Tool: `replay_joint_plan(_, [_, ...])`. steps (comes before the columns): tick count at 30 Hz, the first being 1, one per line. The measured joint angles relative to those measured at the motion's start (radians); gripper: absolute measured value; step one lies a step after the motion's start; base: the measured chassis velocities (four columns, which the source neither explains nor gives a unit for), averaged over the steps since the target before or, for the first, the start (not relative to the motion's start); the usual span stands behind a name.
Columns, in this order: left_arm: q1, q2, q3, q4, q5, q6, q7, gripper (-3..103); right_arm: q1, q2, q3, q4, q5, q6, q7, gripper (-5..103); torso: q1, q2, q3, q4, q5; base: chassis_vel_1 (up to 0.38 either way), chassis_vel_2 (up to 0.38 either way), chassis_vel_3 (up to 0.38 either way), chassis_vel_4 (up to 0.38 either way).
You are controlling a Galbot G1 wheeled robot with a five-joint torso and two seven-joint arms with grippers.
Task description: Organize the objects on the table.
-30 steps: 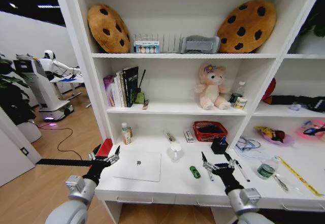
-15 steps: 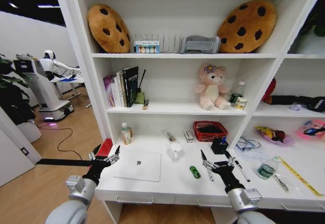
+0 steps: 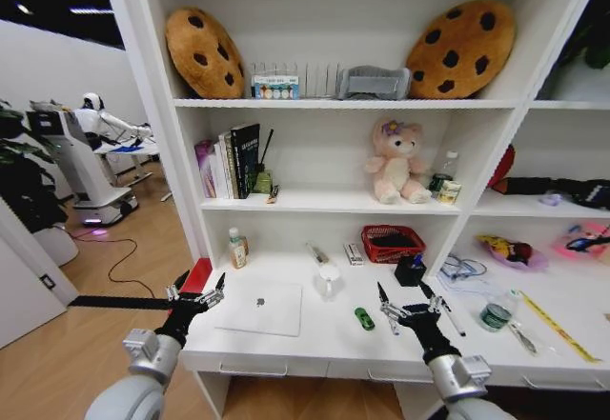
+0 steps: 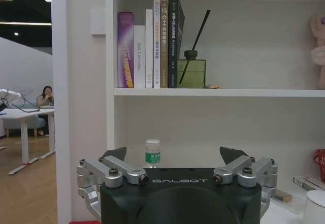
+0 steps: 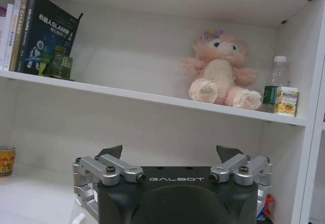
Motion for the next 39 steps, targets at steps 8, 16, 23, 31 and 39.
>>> replay_joint_plan(8, [0.000, 0.000, 0.000, 0.000, 0.000, 0.000, 0.000, 100, -0.008, 0.001, 0.004, -0.005, -0.008, 0.016, -0.011, 100, 0.000, 0.000, 0.000, -0.0001, -0.0002, 0.149, -0.159, -0.140, 0.153])
replay_joint_plan(16, [0.000, 0.000, 0.000, 0.000, 0.000, 0.000, 0.000, 100, -0.008, 0.001, 0.004, -0.006, -0.008, 0.019, -0.018, 100, 0.000, 0.000, 0.000, 0.0001, -0.0002, 0.108, -0.131, -0.096, 0.137])
replay_joint_plan(23, [0.000, 0.000, 0.000, 0.000, 0.000, 0.000, 0.000, 100, -0.012, 0.004, 0.006, -0.016, -0.008, 0.036, -0.033, 100, 0.000, 0.000, 0.000, 0.0001, -0.0001, 0.010, -0.192, -0.016, 0.185])
replay_joint_plan(31, [0.000, 0.000, 0.000, 0.000, 0.000, 0.000, 0.000, 100, -0.008, 0.010, 0.009, -0.041, -0.025, 0.089, -0.054, 100, 0.000, 0.000, 0.000, 0.0001, 0.0001, -0.068, -0.124, 0.061, 0.141])
replay_joint_plan(39, [0.000, 0.000, 0.000, 0.000, 0.000, 0.000, 0.000, 100, -0.015, 0.012, 0.010, -0.040, -0.025, 0.071, -0.058, 100, 0.000, 0.000, 0.000, 0.0001, -0.0003, -0.001, 0.026, 0.007, -0.021])
